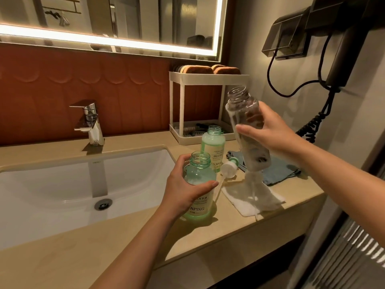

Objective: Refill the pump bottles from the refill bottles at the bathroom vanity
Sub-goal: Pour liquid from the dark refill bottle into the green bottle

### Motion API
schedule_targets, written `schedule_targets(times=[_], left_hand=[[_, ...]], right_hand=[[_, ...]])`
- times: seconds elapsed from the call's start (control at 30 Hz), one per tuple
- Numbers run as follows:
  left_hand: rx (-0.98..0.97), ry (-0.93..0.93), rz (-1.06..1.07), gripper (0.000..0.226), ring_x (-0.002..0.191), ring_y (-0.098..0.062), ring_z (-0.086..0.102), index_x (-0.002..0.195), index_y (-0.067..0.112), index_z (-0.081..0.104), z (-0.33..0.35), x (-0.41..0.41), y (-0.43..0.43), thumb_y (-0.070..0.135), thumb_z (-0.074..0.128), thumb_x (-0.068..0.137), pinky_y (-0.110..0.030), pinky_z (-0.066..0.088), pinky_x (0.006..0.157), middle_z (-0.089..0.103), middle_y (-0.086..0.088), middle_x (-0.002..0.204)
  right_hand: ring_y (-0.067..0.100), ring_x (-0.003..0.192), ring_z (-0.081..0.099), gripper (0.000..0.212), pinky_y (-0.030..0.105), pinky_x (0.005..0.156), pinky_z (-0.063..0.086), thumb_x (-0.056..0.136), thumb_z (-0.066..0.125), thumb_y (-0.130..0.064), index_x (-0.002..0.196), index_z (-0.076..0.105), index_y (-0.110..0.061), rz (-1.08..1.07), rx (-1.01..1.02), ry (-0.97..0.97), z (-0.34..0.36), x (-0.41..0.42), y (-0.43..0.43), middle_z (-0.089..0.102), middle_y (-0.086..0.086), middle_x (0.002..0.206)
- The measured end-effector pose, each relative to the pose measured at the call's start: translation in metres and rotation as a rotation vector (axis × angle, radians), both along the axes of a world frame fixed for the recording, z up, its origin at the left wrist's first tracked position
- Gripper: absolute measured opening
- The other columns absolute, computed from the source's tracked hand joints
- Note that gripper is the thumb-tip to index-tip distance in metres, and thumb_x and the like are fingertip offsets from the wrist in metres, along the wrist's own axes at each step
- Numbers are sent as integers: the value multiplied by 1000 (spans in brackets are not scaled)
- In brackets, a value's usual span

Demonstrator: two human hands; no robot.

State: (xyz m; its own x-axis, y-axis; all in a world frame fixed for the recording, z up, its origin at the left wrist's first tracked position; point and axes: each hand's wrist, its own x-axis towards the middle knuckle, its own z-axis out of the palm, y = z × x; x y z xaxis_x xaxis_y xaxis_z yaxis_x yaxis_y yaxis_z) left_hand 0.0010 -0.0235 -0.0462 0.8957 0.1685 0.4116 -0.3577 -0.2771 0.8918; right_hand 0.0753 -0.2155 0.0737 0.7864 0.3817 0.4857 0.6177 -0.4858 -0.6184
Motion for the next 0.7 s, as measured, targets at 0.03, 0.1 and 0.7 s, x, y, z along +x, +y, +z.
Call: schedule_targets(times=[0.03,0.1,0.7], left_hand=[[1,4,0,69,108,-10,56,118,26,48,0,2,0,25,86,61,-22,47,86,59,6,118],[-2,10,2,68,108,-10,56,118,27,47,0,6,-1,24,85,62,-21,47,85,59,7,118],[-22,48,-44,63,97,13,54,106,39,48,2,13,2,23,86,59,-8,47,75,59,22,107]], right_hand=[[14,113,52,59,29,90,44,80,68,-32,132,41,-21,-30,80,15,-1,8,0,53,0,126],[13,111,53,59,31,91,44,80,69,-34,130,41,-20,-109,212,19,-3,24,0,56,-2,122],[18,107,54,61,33,92,47,75,75,-33,124,45,-13,-262,446,271,-42,162,36,56,2,119]])
